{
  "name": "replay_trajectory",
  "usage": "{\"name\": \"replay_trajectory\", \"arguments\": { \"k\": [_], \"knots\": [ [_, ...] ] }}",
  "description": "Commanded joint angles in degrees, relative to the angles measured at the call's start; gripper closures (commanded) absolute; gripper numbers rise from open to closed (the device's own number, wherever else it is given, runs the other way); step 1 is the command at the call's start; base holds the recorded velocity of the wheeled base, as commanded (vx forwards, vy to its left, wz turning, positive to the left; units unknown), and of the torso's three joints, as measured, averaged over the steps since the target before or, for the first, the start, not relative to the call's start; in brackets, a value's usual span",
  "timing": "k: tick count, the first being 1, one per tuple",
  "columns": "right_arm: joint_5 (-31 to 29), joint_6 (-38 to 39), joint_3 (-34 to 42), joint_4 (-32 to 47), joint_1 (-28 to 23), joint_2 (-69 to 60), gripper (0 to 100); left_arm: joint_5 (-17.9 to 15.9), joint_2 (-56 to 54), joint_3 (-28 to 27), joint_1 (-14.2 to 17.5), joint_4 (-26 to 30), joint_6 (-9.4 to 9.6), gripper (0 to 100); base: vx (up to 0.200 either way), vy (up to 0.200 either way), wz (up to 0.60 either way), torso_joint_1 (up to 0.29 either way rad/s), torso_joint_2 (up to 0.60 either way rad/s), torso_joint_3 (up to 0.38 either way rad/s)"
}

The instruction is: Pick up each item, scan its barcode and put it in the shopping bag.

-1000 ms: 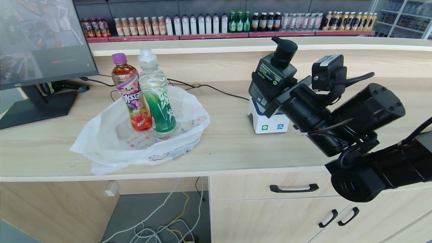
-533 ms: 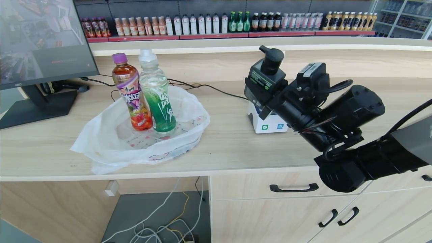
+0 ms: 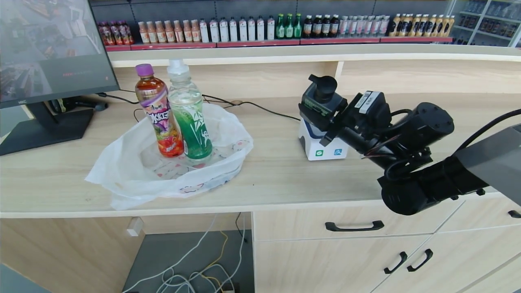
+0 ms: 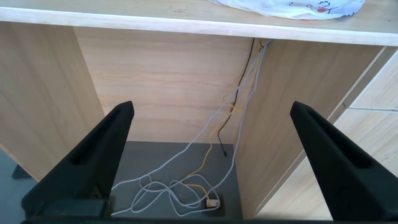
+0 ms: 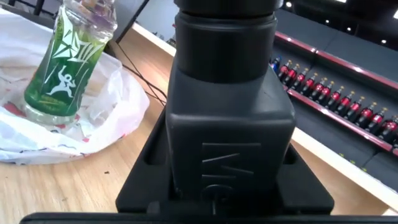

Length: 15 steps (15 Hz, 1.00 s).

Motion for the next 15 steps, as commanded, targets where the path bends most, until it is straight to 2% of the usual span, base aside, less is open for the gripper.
{"name": "replay_trajectory", "arguments": {
  "k": [1,7,15],
  "knots": [
    [0.3,-0.8,-1.5,-0.1,-0.2,2.0,100,0.0,0.1,0.0,0.0,0.0,-0.02,0,0.000,0.000,0.00,0.000,0.00,0.000],
    [4.1,-5.3,-8.2,-0.1,-4.4,6.5,100,0.0,0.1,0.0,0.0,0.0,-0.02,0,0.000,0.000,0.00,0.000,0.00,0.000],
    [6.6,-6.1,-8.6,-0.1,-5.3,7.1,100,0.0,0.1,0.0,0.0,0.0,-0.02,0,0.000,0.000,0.00,0.000,0.00,0.000]
  ]
}}
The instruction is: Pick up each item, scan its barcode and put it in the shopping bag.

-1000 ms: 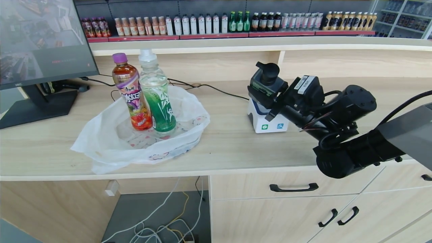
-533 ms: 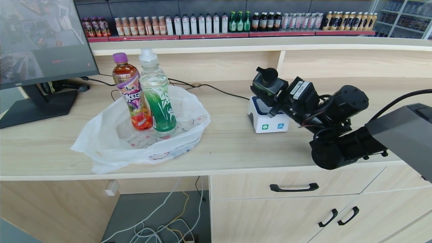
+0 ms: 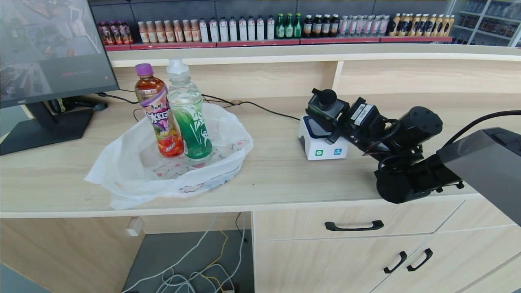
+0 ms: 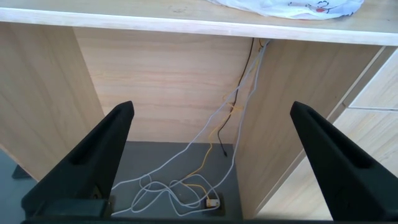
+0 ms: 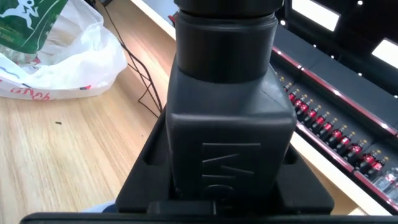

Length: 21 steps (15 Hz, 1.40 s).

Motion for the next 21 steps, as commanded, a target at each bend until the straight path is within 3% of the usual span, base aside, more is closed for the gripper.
{"name": "replay_trajectory", "arguments": {
  "k": [1,21],
  "knots": [
    [0.1,0.0,0.0,-0.1,-0.2,-0.1,100,-0.1,0.1,0.0,0.0,0.0,-0.02,0,0.000,0.000,0.00,0.000,0.00,0.000],
    [-0.1,0.0,0.0,-0.1,-0.4,-0.1,100,-0.1,0.1,0.0,0.0,0.0,-0.02,0,0.000,0.000,0.00,0.000,0.00,0.000]
  ]
}}
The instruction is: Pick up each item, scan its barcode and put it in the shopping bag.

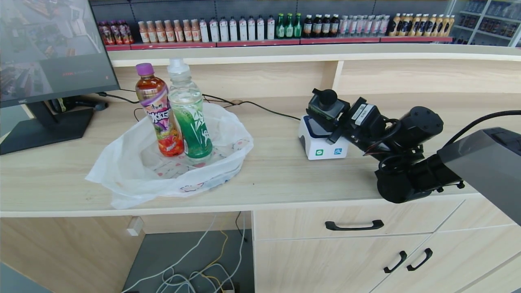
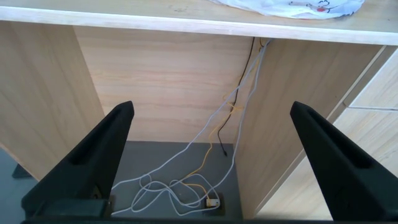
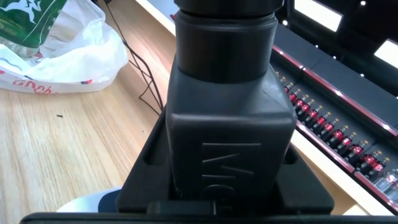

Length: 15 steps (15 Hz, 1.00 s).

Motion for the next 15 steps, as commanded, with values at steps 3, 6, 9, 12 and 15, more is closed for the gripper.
{"name": "replay_trajectory", "arguments": {
  "k": [3,6,9,12,15],
  "knots": [
    [0.0,-0.1,0.0,-0.1,0.0,0.0,100,0.0,0.0,0.0,0.0,0.0,-0.02,0,0.000,0.000,0.00,0.000,0.00,0.000],
    [0.0,0.0,0.1,-0.1,0.0,0.0,100,0.0,0.1,0.0,0.0,0.0,-0.02,0,0.000,0.000,0.00,0.000,0.00,0.000],
    [0.0,0.2,0.1,-0.1,0.0,0.0,100,0.0,0.1,0.0,0.0,0.0,-0.02,0,0.000,0.000,0.00,0.000,0.00,0.000],
    [0.0,0.2,0.1,-0.1,-0.1,0.0,100,0.1,0.1,0.0,0.0,0.0,-0.02,0,0.000,0.000,0.00,0.000,0.00,0.000],
    [-0.4,0.2,0.2,-0.1,-0.1,0.0,100,0.0,0.1,0.0,0.0,0.0,-0.02,0,0.000,0.000,0.00,0.000,0.00,0.000]
  ]
}}
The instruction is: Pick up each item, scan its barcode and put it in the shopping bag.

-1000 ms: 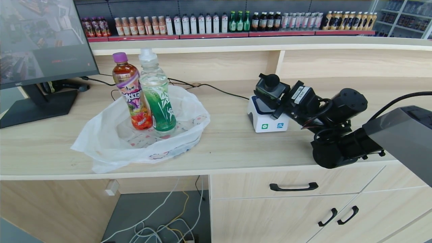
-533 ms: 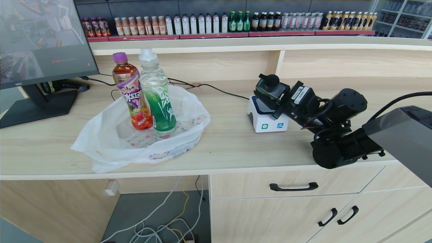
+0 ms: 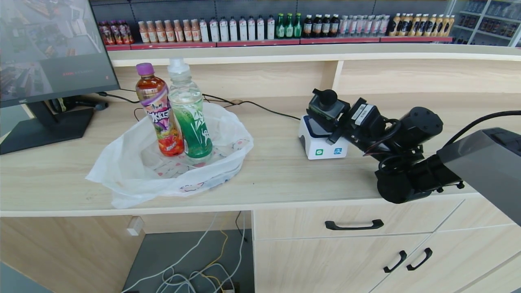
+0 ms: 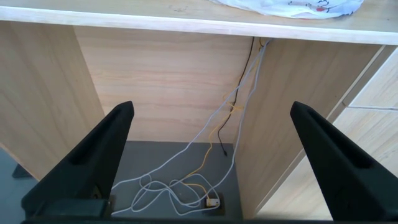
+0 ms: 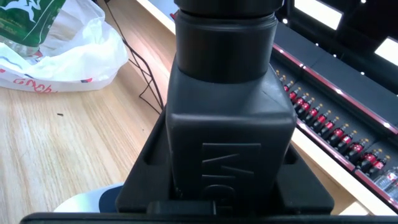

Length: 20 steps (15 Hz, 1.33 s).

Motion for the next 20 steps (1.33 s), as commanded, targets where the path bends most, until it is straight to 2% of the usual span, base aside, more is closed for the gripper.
{"name": "replay_trajectory", "arguments": {
  "k": [1,3,6,8,9,10,11,12,14,18,20],
  "knots": [
    [-0.2,0.0,0.2,-0.1,0.2,-0.4,100,-0.1,0.0,0.0,0.0,0.0,-0.02,0,0.000,0.000,0.00,0.000,0.00,0.000],
    [-0.8,0.2,0.5,-0.1,1.1,-1.7,100,0.0,0.1,0.0,0.0,0.0,-0.02,0,0.000,0.000,0.00,0.000,0.00,0.000],
    [-4.8,2.3,1.0,-0.1,4.6,-5.3,100,-0.1,0.1,0.0,0.0,0.0,-0.02,0,0.000,0.000,0.00,0.000,0.00,0.000],
    [-6.9,3.4,5.7,-0.1,7.1,-8.9,100,0.0,0.1,0.0,0.0,0.0,-0.02,0,0.000,0.000,0.00,0.000,0.00,0.000],
    [-6.9,3.4,5.7,-0.1,7.1,-8.9,100,0.0,0.1,0.0,0.0,0.0,-0.02,0,0.000,0.000,0.00,0.000,0.00,0.000],
    [-9.5,4.3,13.8,-0.1,7.5,-13.8,100,0.0,0.1,0.0,0.0,0.0,-0.02,0,0.000,0.000,0.00,0.000,0.00,0.000],
    [-10.2,4.9,16.1,-0.1,7.5,-15.2,100,-0.1,0.1,0.0,0.0,0.0,-0.02,0,0.000,0.000,0.00,0.000,0.00,0.000],
    [-13.1,7.0,21.9,-0.1,8.1,-18.7,100,-0.1,0.1,0.0,0.0,0.0,-0.02,0,0.000,0.000,0.00,0.000,0.00,0.000],
    [-18.0,12.2,26.1,-0.1,11.1,-21.4,100,-0.1,0.1,0.0,0.0,0.0,-0.02,0,0.000,0.000,0.00,0.000,0.00,0.000],
    [-24.4,19.3,30.5,-0.1,11.6,-24.0,100,-0.1,0.1,0.0,0.0,0.0,-0.02,0,0.000,0.000,0.00,0.000,0.00,0.000],
    [-30.4,24.4,30.7,-0.1,12.9,-24.6,100,-0.1,0.1,0.0,0.0,0.0,-0.02,0,0.000,0.000,0.00,0.000,0.00,0.000]
  ]
}}
